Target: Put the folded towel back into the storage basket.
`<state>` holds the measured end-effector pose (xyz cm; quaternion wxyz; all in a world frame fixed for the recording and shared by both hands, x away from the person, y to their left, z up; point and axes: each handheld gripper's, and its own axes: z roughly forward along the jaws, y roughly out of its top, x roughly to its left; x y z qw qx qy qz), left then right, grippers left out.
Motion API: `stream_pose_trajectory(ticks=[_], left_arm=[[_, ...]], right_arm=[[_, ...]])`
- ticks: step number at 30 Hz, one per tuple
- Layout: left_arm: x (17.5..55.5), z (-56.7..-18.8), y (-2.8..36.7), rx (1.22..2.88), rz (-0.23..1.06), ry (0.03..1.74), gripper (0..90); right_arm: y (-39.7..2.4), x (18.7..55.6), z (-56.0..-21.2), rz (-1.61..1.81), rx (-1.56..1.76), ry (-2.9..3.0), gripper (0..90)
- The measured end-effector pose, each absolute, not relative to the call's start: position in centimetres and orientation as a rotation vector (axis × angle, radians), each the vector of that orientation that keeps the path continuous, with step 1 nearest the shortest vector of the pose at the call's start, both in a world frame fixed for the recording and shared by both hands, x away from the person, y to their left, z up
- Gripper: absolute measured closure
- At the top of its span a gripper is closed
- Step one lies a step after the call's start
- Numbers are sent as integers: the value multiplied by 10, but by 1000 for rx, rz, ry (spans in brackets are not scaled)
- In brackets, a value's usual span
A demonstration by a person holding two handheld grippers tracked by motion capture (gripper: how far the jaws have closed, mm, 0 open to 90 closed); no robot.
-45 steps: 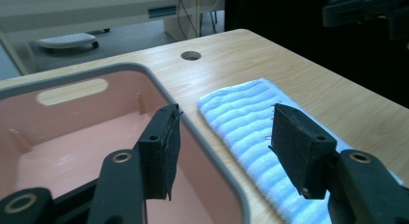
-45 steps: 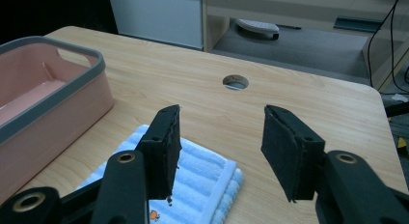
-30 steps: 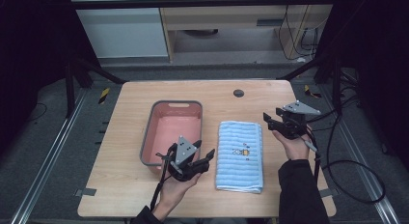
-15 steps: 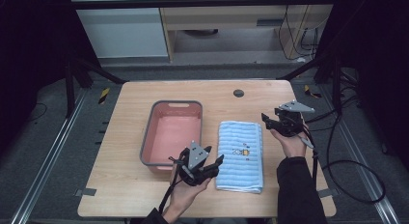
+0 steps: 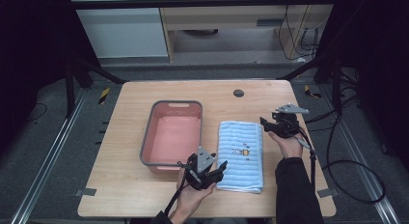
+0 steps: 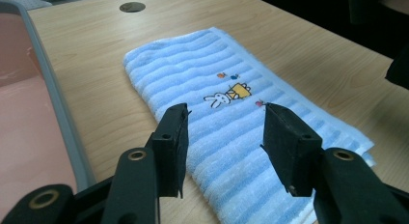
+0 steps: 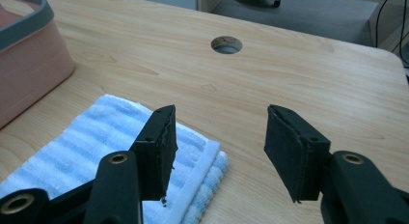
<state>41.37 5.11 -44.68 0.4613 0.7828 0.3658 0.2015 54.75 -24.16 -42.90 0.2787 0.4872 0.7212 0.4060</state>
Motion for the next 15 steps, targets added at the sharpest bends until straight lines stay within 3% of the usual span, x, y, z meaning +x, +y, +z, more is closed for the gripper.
stream_pose_trajectory(ticks=[15], left_arm=[[414,-475,45,1977,488,933,534]], right_arm=[[-243,555,-458,1082,1359,1992,498]])
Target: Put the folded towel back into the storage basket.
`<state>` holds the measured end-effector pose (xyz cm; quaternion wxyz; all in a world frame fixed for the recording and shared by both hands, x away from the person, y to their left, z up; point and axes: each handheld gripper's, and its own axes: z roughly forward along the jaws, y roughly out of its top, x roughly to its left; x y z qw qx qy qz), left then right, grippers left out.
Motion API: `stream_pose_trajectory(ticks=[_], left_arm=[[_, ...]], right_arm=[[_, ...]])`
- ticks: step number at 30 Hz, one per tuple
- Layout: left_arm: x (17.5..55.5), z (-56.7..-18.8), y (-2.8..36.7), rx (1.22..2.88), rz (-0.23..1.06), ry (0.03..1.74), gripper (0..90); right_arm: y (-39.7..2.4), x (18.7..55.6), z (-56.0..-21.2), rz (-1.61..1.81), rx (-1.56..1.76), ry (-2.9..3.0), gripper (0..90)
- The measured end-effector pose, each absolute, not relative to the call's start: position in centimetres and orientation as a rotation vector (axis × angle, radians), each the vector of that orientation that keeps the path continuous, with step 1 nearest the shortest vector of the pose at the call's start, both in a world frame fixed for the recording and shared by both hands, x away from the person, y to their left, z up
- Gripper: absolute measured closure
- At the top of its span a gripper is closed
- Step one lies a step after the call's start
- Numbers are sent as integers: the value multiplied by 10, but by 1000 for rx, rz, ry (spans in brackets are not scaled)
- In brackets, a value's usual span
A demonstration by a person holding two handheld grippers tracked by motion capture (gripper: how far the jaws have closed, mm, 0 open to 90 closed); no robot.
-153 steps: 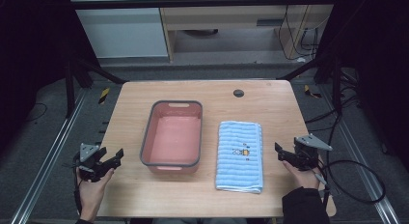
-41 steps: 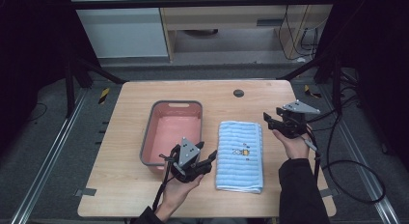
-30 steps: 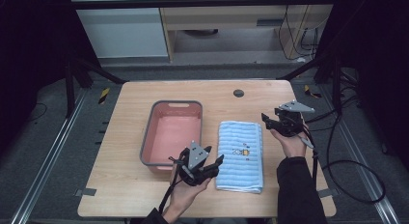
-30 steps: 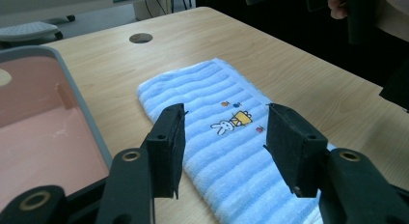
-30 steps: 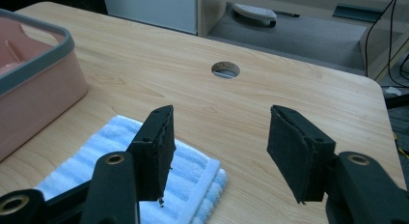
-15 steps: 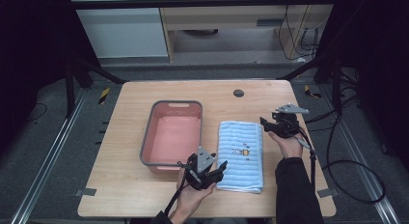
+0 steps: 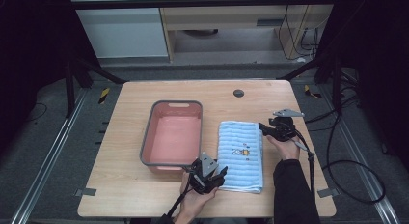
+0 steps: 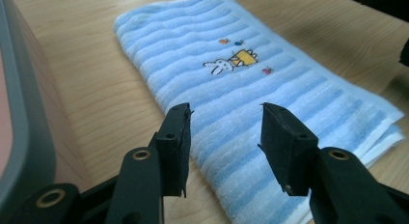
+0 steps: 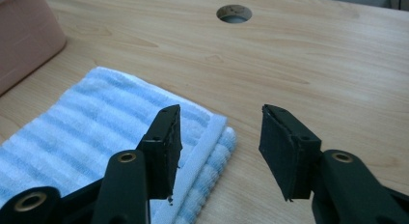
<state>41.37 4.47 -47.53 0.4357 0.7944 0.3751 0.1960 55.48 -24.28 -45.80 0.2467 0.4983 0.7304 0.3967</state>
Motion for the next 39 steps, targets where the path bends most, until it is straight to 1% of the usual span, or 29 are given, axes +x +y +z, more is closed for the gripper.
stream_pose_trajectory(ticks=[8,18,28,32,33,35,37,38,39], left_arm=[[416,-488,45,2006,499,985,549],[418,-501,43,2028,498,1028,555],[420,-506,40,2050,502,1044,560],[420,-506,39,2050,488,1064,573],[420,-506,39,2049,479,1068,598],[421,-506,38,2046,471,1073,608],[421,-506,38,2036,457,1083,653],[420,-506,37,2034,454,1083,653],[420,-506,36,2033,452,1080,672]], right_arm=[[-240,556,-474,1079,1377,2038,522],[-234,559,-485,1050,1369,2093,532],[-234,560,-498,1039,1408,2117,546],[-234,560,-501,1050,1432,2127,579],[-233,559,-501,1051,1437,2129,590],[-232,559,-502,1046,1429,2137,611],[-234,559,-504,1072,1447,2129,651],[-234,559,-504,1072,1447,2129,651],[-234,558,-503,1086,1457,2134,672]])
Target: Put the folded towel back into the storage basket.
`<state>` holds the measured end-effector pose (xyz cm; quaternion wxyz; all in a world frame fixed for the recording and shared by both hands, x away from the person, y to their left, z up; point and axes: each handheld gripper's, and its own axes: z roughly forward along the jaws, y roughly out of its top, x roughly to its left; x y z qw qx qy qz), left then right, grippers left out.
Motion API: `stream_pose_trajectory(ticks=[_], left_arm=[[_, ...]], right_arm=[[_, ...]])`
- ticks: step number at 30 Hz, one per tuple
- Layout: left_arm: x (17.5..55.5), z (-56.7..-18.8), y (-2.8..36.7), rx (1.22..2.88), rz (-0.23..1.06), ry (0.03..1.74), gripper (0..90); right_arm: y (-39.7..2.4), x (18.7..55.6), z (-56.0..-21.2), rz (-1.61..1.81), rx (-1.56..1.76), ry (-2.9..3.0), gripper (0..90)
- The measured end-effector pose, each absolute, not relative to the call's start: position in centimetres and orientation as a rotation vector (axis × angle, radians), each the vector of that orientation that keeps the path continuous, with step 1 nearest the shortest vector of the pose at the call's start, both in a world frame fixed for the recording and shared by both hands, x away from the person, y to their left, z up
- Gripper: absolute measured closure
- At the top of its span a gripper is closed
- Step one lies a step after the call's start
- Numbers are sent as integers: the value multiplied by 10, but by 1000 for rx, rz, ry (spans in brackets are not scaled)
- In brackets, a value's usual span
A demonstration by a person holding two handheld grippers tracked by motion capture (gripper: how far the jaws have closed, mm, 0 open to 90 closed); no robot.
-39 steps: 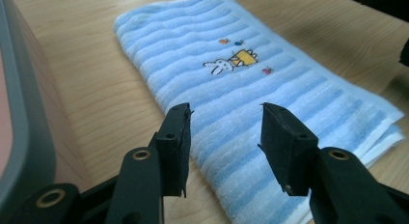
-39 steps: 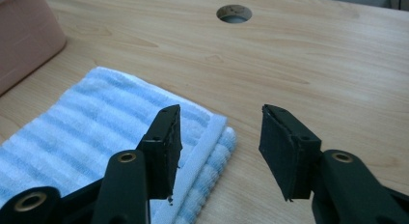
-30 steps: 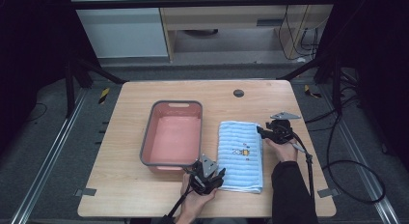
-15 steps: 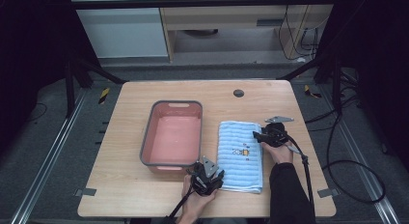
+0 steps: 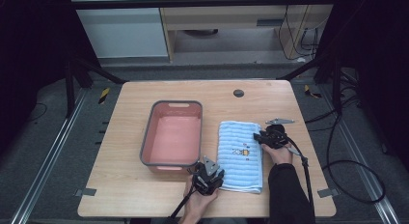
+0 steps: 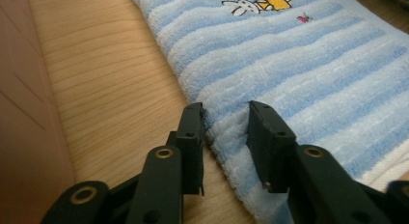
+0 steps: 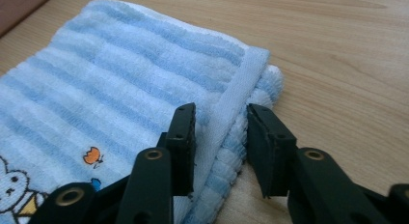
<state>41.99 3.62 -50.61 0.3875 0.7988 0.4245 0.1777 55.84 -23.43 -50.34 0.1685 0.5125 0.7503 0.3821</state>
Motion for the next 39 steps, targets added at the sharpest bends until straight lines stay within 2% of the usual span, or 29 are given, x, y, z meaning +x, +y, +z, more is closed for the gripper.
stream_pose_trajectory(ticks=[4,12,22,39], left_arm=[[418,-505,32,2055,475,1057,780],[419,-506,34,2030,449,1067,863],[420,-496,42,1969,404,1053,878],[413,-453,49,1942,471,952,879]], right_arm=[[-234,558,-503,1117,1485,2145,782],[-233,556,-499,1111,1459,2155,823],[-235,547,-481,1175,1400,2117,826],[-233,530,-438,1266,1271,2041,829]])
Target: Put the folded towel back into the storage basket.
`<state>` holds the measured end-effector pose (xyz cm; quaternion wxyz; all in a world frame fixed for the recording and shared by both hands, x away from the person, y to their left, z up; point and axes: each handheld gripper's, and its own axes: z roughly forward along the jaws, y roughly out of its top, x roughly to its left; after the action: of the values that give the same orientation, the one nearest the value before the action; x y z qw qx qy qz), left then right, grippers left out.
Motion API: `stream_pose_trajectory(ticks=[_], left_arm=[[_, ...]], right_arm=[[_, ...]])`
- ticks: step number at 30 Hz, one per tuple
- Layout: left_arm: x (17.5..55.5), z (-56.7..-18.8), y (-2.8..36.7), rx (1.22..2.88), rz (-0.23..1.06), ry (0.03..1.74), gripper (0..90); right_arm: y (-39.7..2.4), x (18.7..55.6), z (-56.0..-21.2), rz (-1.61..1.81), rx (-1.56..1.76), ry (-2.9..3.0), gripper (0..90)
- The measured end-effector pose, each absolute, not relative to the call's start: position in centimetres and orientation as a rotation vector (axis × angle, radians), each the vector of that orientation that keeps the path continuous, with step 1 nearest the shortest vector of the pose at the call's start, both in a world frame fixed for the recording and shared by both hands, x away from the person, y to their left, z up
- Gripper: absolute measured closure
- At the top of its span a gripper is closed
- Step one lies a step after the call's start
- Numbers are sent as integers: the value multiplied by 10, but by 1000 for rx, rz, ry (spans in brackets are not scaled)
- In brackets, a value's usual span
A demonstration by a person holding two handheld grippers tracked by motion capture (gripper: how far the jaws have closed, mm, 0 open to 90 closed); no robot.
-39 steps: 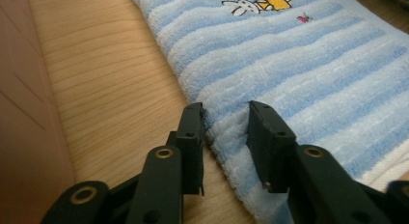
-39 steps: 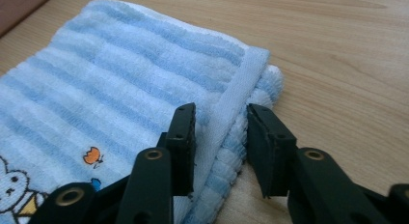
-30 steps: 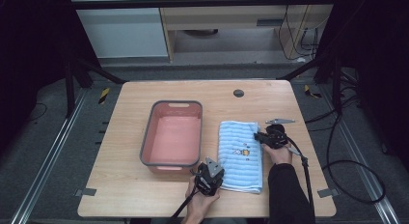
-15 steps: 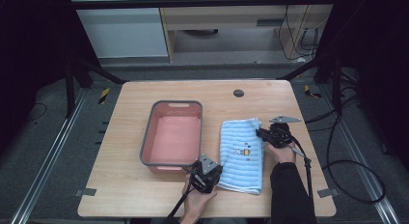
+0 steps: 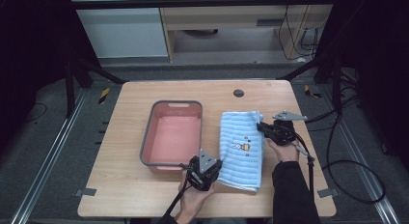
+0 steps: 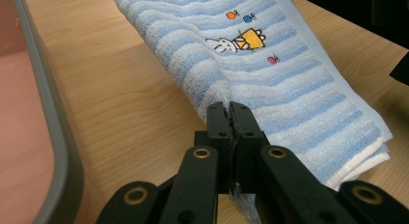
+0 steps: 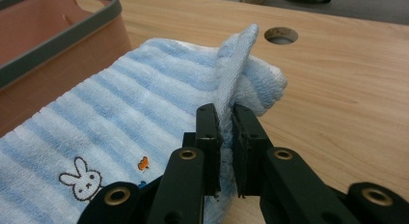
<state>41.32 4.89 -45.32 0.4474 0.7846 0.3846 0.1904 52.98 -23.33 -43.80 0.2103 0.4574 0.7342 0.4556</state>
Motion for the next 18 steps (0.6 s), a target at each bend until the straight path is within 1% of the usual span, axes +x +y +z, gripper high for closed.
stream_pose_trajectory(ticks=[10,18], left_arm=[[414,-435,55,1932,484,922,879],[413,-416,62,1900,503,902,879]], right_arm=[[-232,524,-420,1282,1239,2014,835],[-228,518,-396,1320,1193,1977,837]])
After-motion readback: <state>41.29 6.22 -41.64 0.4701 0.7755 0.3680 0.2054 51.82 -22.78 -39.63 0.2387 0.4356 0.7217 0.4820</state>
